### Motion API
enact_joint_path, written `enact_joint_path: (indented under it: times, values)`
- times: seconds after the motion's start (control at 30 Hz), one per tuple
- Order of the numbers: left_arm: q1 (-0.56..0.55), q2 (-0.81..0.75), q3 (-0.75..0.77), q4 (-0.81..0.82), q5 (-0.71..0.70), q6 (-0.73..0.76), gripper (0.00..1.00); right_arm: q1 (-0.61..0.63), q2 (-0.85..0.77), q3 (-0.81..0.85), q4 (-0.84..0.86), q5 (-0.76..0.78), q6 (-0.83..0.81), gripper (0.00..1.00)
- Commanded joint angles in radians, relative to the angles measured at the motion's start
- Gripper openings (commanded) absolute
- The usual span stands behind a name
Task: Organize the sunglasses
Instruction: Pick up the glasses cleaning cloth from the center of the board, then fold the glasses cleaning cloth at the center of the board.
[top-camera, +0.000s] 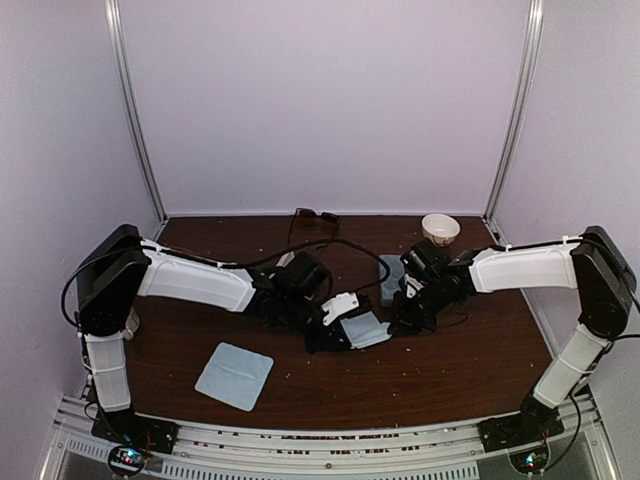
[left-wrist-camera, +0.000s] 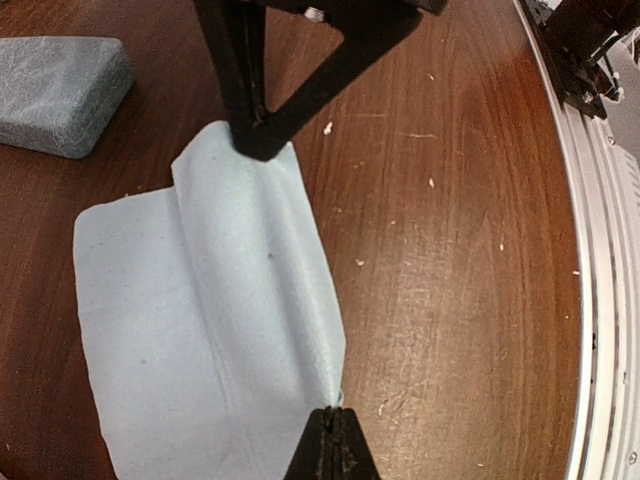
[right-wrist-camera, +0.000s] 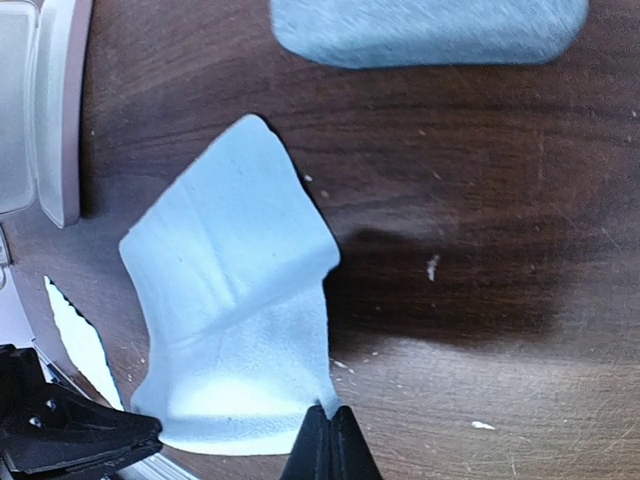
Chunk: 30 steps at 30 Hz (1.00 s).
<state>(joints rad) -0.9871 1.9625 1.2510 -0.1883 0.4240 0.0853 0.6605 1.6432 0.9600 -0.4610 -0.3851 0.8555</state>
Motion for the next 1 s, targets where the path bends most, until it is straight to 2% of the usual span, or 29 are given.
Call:
enact_joint_path:
  times: [0.0,0.43,0.97]
  values:
    - [0.025,0.012,0.044,-0.016,0.063,-0.072,0.0,0.002,0.037,0.053,-0.07,0.038,-0.023,0.0]
    - [0.08,0.057,0.033,0.042,0.154,-0.249,0.0,0.002,0.091,0.14,-0.157,0.039,-0.023,0.0]
    - [0.113,0.079,0.021,0.067,0.157,-0.311,0.0,0.002,0.162,0.238,-0.205,0.041,-0.042,0.0]
